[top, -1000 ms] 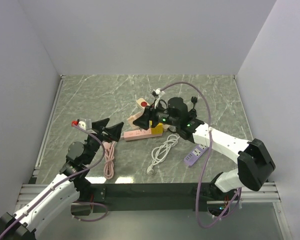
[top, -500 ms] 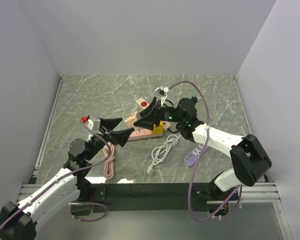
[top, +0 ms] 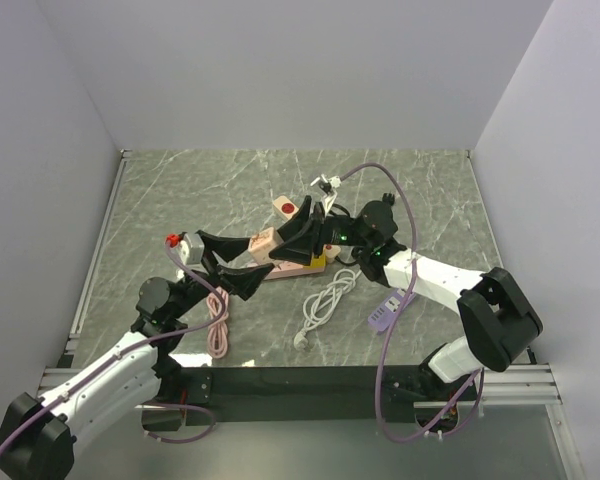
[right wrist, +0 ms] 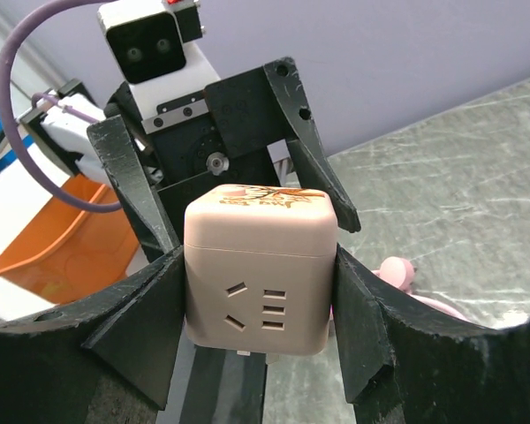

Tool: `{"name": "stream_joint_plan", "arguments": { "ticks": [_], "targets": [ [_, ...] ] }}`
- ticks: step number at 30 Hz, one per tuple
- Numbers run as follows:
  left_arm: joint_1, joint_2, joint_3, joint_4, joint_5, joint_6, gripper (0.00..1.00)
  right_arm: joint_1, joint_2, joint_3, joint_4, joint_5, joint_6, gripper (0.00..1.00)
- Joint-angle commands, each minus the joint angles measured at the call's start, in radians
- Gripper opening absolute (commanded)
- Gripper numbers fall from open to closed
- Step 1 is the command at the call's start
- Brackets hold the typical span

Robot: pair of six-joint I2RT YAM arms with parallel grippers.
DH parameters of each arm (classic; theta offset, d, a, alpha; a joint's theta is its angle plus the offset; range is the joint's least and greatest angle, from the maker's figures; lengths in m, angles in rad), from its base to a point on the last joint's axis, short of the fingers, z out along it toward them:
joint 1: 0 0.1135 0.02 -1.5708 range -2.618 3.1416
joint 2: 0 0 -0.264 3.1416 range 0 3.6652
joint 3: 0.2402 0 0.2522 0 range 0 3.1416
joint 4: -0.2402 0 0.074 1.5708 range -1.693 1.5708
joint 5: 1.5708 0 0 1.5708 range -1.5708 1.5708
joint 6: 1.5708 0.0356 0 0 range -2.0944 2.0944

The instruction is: Insert the plug

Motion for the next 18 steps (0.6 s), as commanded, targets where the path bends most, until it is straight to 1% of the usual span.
{"name": "stream_joint_plan", "arguments": {
  "ticks": [1,6,9,12,13,15,16,18],
  "targets": [
    [0.003,0.019,0.026,0.112,0.099,-0.020,0.92,0.011,-0.005,-0.001,0.105,-0.033,0.015,0.00],
    [-0.001,0.053,0.033,0.154,0.150,-0.029,0.90,0.022,-0.004,0.001,0.102,-0.040,0.006,0.00],
    [-0.009,0.076,0.036,0.183,0.173,-0.028,0.89,0.028,0.003,-0.005,0.139,-0.053,0.021,0.00],
    [-0.013,0.094,0.035,0.213,0.190,-0.029,0.85,0.034,0.004,-0.011,0.151,-0.057,0.023,0.00],
    [-0.016,0.097,0.036,0.215,0.195,-0.026,0.79,0.034,0.003,-0.016,0.152,-0.057,0.018,0.00],
    [-0.018,0.107,0.038,0.226,0.207,-0.022,0.72,0.034,0.001,-0.019,0.137,-0.057,0.001,0.00],
    [-0.020,0.108,0.036,0.230,0.207,-0.020,0.65,0.034,-0.003,-0.021,0.128,-0.057,-0.011,0.00],
    [-0.020,0.105,0.035,0.235,0.207,-0.019,0.58,0.034,-0.007,-0.022,0.091,-0.059,-0.045,0.00]
  ]
}}
